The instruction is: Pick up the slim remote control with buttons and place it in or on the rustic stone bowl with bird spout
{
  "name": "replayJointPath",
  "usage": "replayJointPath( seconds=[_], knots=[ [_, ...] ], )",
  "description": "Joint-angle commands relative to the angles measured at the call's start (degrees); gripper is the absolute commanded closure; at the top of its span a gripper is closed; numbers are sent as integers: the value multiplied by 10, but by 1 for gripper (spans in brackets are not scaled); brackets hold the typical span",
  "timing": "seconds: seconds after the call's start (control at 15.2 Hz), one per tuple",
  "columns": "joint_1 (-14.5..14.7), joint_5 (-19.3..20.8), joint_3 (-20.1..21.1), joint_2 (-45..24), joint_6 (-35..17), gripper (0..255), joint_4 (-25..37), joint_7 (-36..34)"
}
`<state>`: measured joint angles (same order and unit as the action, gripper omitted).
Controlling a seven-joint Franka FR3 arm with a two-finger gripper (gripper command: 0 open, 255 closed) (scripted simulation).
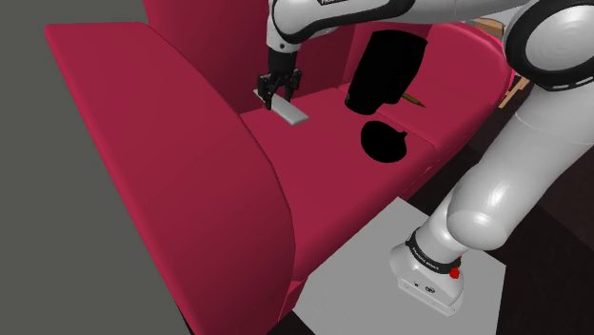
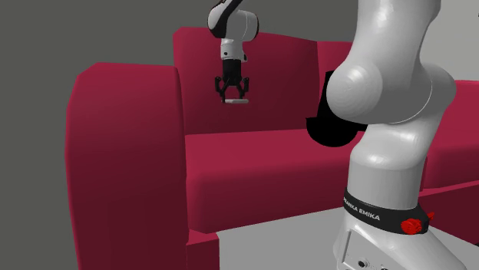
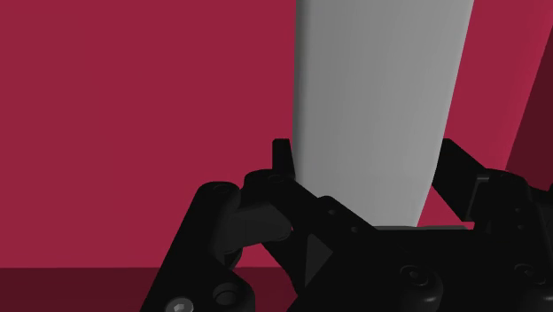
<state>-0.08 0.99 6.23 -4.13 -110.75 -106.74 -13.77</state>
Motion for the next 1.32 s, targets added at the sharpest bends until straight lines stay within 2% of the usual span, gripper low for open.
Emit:
replayJointPath(
  seconds=[0.0,0.2,0.73,1.25],
  knots=[
    [0,0,0,1,15,255,14,0],
    [0,-1,0,4,37,255,33,1],
    [-36,-9,-39,147,14,255,-132,79],
    [-72,8,-94,272,19,255,-252,161]
  ],
)
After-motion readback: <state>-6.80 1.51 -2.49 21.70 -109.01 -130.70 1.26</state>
